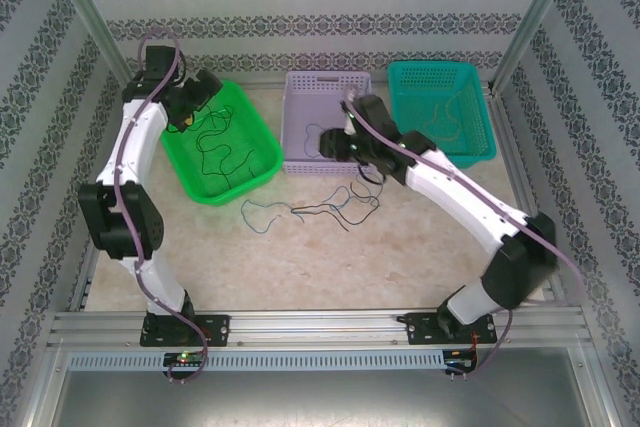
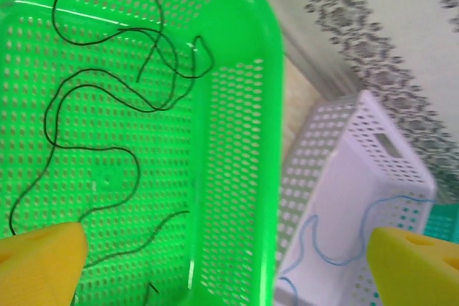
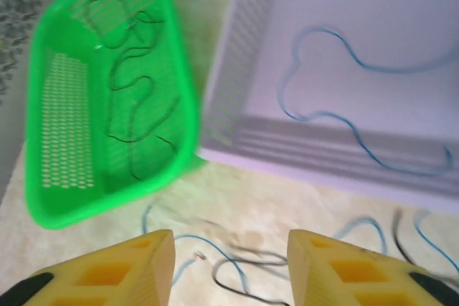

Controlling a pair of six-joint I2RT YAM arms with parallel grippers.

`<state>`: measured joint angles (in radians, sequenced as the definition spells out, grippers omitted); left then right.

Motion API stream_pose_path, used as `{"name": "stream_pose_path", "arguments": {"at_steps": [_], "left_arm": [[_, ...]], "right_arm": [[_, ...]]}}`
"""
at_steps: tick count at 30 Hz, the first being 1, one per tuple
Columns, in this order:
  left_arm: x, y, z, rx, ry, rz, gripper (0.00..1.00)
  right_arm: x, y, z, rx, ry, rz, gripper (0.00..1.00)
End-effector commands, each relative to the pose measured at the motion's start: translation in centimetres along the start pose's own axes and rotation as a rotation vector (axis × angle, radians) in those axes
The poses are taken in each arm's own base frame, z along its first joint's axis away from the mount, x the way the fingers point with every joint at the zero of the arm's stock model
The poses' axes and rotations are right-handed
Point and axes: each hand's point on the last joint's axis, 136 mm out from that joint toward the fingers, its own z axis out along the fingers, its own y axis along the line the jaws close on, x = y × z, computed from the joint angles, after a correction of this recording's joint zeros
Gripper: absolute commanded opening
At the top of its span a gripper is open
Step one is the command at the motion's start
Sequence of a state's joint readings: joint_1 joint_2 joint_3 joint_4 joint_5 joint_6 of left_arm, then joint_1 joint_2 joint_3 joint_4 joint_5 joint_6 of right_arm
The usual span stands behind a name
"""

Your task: Untangle the cables

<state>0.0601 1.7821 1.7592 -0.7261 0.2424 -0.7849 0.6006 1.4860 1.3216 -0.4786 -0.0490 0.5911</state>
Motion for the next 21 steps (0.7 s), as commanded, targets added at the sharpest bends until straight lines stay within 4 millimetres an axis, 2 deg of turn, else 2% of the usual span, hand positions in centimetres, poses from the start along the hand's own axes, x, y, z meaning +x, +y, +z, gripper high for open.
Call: {"name": "stream_pose_path", "arguments": {"at_steps": [1, 4, 8, 10, 13, 15, 18, 21], "left_arm": [[2.2, -0.7, -3.5, -0.005, -0.028, -0.029, 0.99], [5.6, -0.7, -5.6, -0.024, -0.013, -0.040, 0.94], [13.4, 0.7, -7.4, -0.025, 0.075, -0.125, 0.81], [17.7, 1.9, -7.6, -0.031, 0.119, -0.205, 0.73], [23.5, 3.4, -6.4, -0.039, 0.173, -0.324, 0.66], [25.3, 4.2, -5.4, -0.064, 0.168, -0.373, 0.66], [25.9, 4.3, -3.8, -0.070, 0.128, -0.399, 0.67], [27.0, 5.6, -1.3, -0.116, 0.125, -0.442, 0.62]], "right_arm": [[2.6, -3.3, -1.1, 0.055, 0.001, 0.087, 0.44], [6.3, -5.2, -1.8, 0.078, 0.057, 0.108, 0.42], [10.0, -6.0, -2.0, 0.080, 0.122, 0.121, 0.40], [11.2, -5.3, -1.6, 0.062, 0.149, 0.096, 0.40], [12.2, -3.9, -1.0, 0.048, 0.183, 0.059, 0.40], [12.2, -3.0, -0.9, 0.033, 0.186, 0.037, 0.40], [11.8, -2.2, -1.2, 0.017, 0.173, 0.029, 0.41], [11.5, -2.0, -1.7, 0.010, 0.157, 0.037, 0.41]]}}
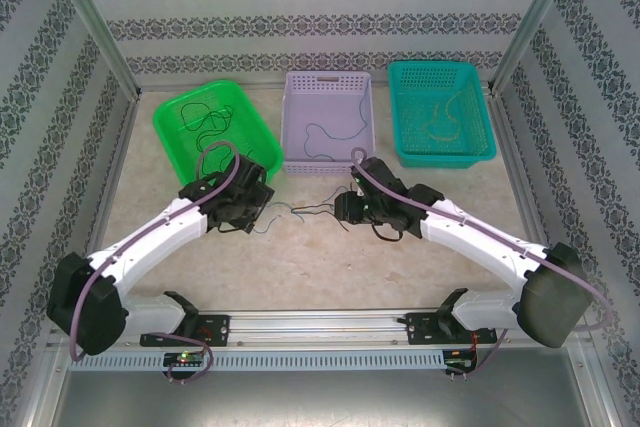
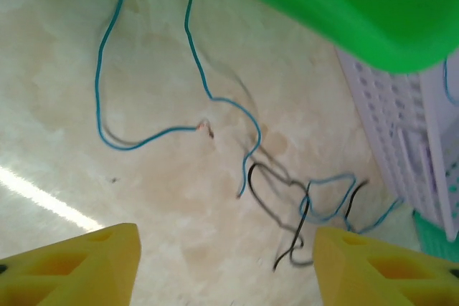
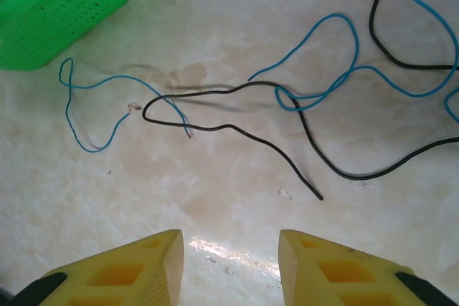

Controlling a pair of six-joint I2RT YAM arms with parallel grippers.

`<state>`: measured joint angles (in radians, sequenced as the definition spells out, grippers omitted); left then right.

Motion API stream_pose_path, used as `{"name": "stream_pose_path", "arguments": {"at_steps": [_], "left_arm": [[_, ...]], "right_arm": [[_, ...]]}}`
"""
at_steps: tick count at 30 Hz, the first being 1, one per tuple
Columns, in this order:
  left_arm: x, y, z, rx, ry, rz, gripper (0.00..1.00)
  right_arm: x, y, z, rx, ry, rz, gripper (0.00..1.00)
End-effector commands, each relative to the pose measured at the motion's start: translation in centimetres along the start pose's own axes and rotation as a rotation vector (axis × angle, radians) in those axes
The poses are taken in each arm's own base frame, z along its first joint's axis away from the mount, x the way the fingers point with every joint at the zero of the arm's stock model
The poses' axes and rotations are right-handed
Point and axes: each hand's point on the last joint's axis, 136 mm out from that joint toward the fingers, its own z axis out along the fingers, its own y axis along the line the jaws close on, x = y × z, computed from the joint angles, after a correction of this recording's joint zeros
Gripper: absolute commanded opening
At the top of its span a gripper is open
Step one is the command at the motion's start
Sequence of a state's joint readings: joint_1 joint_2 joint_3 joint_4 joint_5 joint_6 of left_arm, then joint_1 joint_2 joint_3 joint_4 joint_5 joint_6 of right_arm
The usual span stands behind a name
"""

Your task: Untangle the cables

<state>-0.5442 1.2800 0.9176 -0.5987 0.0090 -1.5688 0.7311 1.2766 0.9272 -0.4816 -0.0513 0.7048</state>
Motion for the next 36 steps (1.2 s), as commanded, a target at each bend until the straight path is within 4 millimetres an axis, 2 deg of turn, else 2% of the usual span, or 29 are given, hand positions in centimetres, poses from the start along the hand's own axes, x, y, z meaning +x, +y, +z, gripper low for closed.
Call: {"name": "stream_pose_path", "arguments": {"at_steps": [1, 4, 7, 12, 17, 24, 26, 27, 30, 31, 34, 36], "left_arm": [[-0.6, -1.2, 2.3, 0.066, -0.061, -0.155, 0.59], [-0.6, 0.1, 4.6, 0.012, -0.080, -0.193, 0.54], [-0.8, 0.4, 5.8, -0.011, -0.111, -0.196, 0.53], [-1.8, 0.2, 6.5, -0.045, -0.173, -0.141, 0.53], [-1.7, 0.6, 8.0, -0.068, -0.178, -0.141, 0.50], [-2.4, -0.2, 9.6, -0.045, -0.223, -0.117, 0.48], [-2.3, -0.1, 10.0, -0.054, -0.217, -0.109, 0.41], [-2.1, 0.0, 10.2, -0.059, -0.212, -0.103, 0.31], [-1.8, 0.5, 10.0, -0.072, -0.203, -0.106, 0.07], [-1.7, 0.5, 9.6, -0.071, -0.205, -0.104, 0.02], [-1.4, 0.1, 7.5, -0.052, -0.206, -0.090, 0.00], [-1.1, -0.4, 5.1, -0.028, -0.212, -0.059, 0.00]], "right_arm": [[-1.5, 1.3, -1.6, -0.036, -0.058, 0.009, 0.41], [-1.4, 1.0, -2.4, -0.037, -0.075, 0.020, 0.41], [-1.2, 0.4, -3.2, -0.035, -0.096, 0.042, 0.41], [-0.7, -0.7, -4.2, -0.034, -0.113, 0.066, 0.42], [-0.3, -1.5, -4.4, -0.033, -0.110, 0.086, 0.42], [-0.3, -1.3, -4.5, -0.050, -0.104, 0.087, 0.42], [-0.3, -1.2, -4.4, -0.055, -0.100, 0.087, 0.42], [-0.2, -1.3, -4.4, -0.055, -0.098, 0.087, 0.42], [-0.2, -1.3, -4.3, -0.055, -0.099, 0.088, 0.42], [-0.2, -1.3, -4.4, -0.056, -0.099, 0.087, 0.42], [-0.4, -1.2, -4.4, -0.058, -0.104, 0.082, 0.41], [-0.6, -0.9, -4.6, -0.066, -0.105, 0.068, 0.41]]}}
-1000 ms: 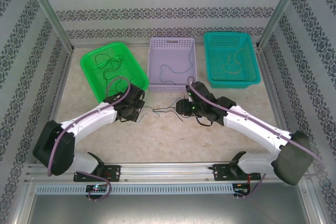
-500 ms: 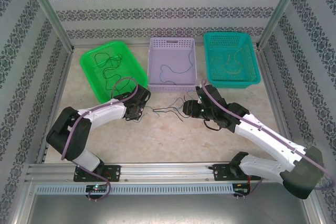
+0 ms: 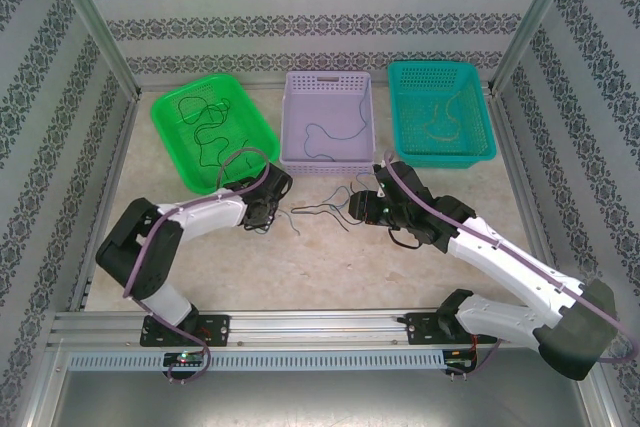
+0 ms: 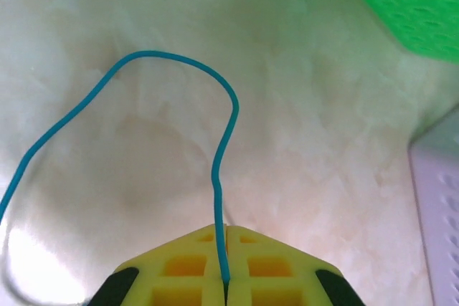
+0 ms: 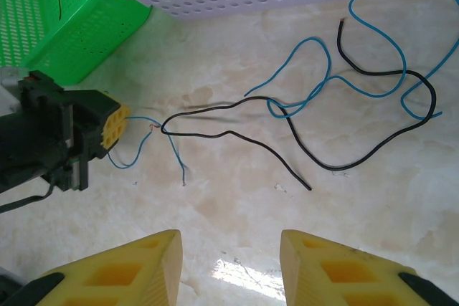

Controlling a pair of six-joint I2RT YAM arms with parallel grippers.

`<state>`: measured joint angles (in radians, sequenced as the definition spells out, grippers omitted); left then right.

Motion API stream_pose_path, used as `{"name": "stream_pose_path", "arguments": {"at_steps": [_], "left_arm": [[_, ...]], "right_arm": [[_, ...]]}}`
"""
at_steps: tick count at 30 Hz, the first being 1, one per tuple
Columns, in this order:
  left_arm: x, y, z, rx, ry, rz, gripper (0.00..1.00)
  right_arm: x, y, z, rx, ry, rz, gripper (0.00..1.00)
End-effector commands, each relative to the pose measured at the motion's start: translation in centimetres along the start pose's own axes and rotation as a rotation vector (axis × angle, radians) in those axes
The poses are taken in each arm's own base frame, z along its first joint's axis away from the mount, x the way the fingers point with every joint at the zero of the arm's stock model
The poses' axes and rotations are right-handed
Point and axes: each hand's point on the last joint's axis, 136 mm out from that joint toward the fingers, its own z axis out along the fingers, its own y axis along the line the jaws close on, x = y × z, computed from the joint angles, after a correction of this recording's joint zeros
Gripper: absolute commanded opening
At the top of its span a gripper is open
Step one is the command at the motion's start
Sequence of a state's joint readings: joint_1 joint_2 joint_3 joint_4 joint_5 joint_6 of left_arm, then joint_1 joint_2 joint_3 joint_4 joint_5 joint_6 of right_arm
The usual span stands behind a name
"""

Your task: Untangle the cables

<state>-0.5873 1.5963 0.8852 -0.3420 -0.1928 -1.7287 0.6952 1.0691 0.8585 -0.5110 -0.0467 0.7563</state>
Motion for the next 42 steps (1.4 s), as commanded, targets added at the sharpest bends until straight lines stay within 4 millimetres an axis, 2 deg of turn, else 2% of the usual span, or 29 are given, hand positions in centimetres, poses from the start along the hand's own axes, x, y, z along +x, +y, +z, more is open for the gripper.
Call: {"name": "stream_pose_path", "arguments": {"at_steps": [1, 4, 7, 10, 13, 15, 18, 23, 27, 31, 35, 42], "left_arm": [[-0.4, -1.1, -4.8, 0.059, -0.026, 0.061, 0.00], [-0.7, -1.4, -8.4, 0.100, -0.036, 0.121, 0.00], [-0.8, -1.9, -10.7, 0.167, -0.005, 0.148, 0.00], [0.6, -5.6, -12.8, 0.375, 0.080, 0.244, 0.00], [2.9, -10.0, -15.9, 0.580, 0.213, 0.390, 0.00], [4.8, -12.3, -18.4, 0.697, 0.304, 0.527, 0.00], [6.9, -13.6, -20.8, 0.776, 0.392, 0.701, 0.00], [8.4, -14.7, -22.1, 0.868, 0.462, 0.757, 0.00], [8.9, -15.3, -22.5, 0.919, 0.483, 0.741, 0.00], [9.3, -15.4, -22.6, 0.946, 0.510, 0.728, 0.00], [9.7, -15.1, -22.5, 0.947, 0.531, 0.727, 0.00], [10.2, -14.9, -22.7, 0.961, 0.547, 0.725, 0.00]], "right_arm": [[-0.4, 0.3, -0.3, -0.019, -0.003, -0.013, 0.41], [-0.8, 1.2, -0.4, -0.044, 0.000, -0.047, 0.41], [-1.3, 2.4, -0.6, -0.082, 0.004, -0.086, 0.41], [-2.3, 4.3, -1.1, -0.149, 0.005, -0.119, 0.42], [-3.8, 5.2, -1.5, -0.209, 0.018, -0.061, 0.44], [-4.9, 5.2, -1.3, -0.241, 0.042, 0.059, 0.45], [-6.1, 5.1, -0.7, -0.269, 0.079, 0.269, 0.47], [-6.0, 4.8, 1.1, -0.307, 0.107, 0.692, 0.51], [-5.1, 4.0, 2.2, -0.335, 0.029, 1.007, 0.54], [-4.6, 3.7, 3.0, -0.339, -0.020, 1.141, 0.57], [-4.1, 4.5, 4.4, -0.358, 0.007, 1.209, 0.57], [-4.9, 4.9, 5.3, -0.365, -0.020, 1.252, 0.56]]}}
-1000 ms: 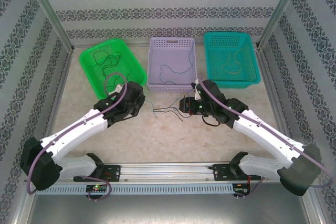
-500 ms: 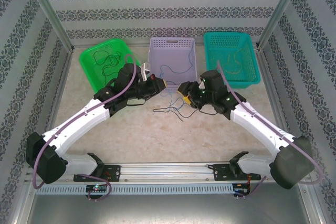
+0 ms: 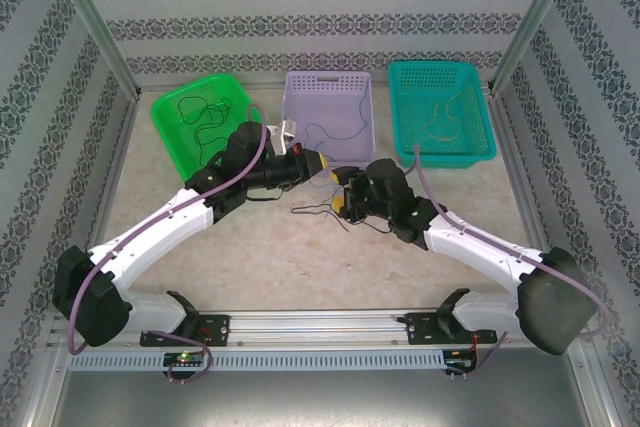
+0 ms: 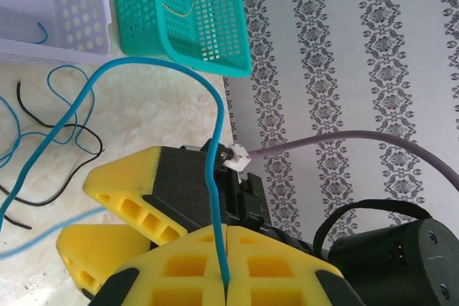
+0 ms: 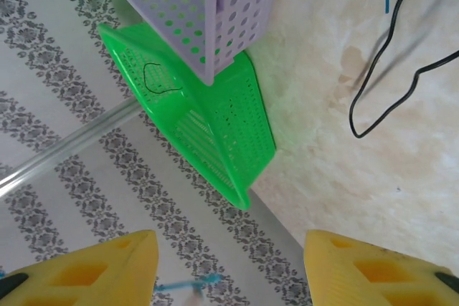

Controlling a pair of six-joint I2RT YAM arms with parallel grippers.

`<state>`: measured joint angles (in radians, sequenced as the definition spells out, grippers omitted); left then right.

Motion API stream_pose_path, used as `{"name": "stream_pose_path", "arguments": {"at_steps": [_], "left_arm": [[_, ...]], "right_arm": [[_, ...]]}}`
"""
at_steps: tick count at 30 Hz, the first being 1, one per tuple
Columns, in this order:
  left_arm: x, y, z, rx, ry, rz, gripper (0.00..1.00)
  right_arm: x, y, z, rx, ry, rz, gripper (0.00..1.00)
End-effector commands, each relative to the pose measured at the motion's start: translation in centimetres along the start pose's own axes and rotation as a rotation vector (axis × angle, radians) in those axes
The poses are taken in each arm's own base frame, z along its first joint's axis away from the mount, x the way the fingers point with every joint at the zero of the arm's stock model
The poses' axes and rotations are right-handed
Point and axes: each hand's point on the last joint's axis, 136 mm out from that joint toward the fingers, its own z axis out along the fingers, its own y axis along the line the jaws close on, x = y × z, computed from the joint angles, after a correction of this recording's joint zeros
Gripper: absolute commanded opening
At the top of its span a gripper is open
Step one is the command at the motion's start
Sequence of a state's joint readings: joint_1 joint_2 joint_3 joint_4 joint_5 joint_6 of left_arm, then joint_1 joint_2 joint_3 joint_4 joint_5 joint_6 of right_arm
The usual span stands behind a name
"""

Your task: Untangle the cables

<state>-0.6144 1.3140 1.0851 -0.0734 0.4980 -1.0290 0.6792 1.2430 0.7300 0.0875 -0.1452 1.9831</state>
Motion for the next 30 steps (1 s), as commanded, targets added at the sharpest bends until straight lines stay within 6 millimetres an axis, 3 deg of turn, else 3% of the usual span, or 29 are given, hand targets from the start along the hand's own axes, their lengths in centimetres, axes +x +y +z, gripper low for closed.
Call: {"name": "stream_pose_path", "arguments": {"at_steps": [1, 3, 6, 11, 14, 17, 22, 25, 30], "left_arm": [[0.3, -1.3, 0.0, 0.066, 0.002, 0.023, 0.00], [0.6, -1.6, 0.0, 0.077, 0.012, 0.028, 0.00], [1.4, -2.1, -0.1, 0.094, 0.037, 0.049, 0.00], [2.8, -1.3, -0.4, 0.063, 0.092, 0.070, 0.00], [3.9, -1.2, -0.7, 0.073, 0.142, 0.092, 0.00], [6.0, -0.9, -1.2, 0.061, 0.245, 0.141, 0.00], [10.9, 1.8, -1.9, -0.022, 0.443, 0.197, 0.00], [13.0, 3.3, -1.6, -0.062, 0.512, 0.214, 0.00], [14.2, 4.7, -0.5, -0.102, 0.550, 0.230, 0.00]], "right_arm": [[-0.2, 1.5, 0.6, -0.062, -0.025, 0.050, 0.55], [-0.8, 1.8, 1.1, -0.067, -0.032, 0.044, 0.52], [-1.8, 2.3, 1.8, -0.081, -0.050, 0.023, 0.37], [-2.5, 3.8, 2.7, -0.101, -0.046, -0.005, 0.00], [-4.1, 5.0, 2.0, -0.112, -0.085, -0.063, 0.00], [-6.8, 7.7, 0.5, -0.148, -0.138, -0.176, 0.00], [-11.4, 15.4, -2.5, -0.232, -0.205, -0.440, 0.00], [-12.1, 19.4, -2.9, -0.270, -0.179, -0.586, 0.00], [-11.5, 23.7, -2.8, -0.273, -0.154, -0.788, 0.00]]}}
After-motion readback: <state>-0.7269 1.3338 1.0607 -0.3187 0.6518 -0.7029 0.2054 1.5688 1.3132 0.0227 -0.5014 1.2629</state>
